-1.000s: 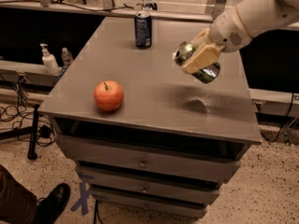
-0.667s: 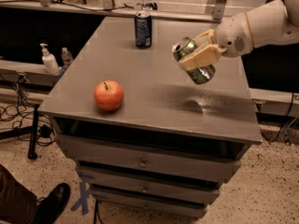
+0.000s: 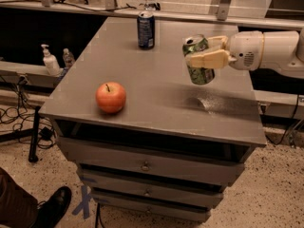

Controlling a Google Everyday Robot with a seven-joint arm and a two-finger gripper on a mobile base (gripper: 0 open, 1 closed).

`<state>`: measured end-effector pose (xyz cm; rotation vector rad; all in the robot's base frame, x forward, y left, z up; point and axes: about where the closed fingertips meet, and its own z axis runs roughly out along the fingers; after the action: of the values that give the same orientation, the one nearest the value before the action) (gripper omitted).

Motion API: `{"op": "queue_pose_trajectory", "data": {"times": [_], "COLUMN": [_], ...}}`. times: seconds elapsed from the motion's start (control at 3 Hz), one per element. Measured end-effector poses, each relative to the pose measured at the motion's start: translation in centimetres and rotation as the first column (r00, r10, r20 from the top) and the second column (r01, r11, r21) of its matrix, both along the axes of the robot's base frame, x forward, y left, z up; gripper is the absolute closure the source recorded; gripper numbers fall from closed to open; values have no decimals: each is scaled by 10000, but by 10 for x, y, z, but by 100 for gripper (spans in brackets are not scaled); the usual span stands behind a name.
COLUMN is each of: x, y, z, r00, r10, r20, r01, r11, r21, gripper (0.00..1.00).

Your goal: Place green can upright

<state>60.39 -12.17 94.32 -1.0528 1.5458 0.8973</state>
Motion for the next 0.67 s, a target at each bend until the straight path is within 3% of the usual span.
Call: {"op": "queue_pose_trajectory", "data": {"times": [0.67], "x": [7], "y": [-25], "z": [-9], "r00": [9955], "r10": [-822], "r20": [470], "r01": [716], "r11": [9781], "r21": [1952], "gripper": [100]}}
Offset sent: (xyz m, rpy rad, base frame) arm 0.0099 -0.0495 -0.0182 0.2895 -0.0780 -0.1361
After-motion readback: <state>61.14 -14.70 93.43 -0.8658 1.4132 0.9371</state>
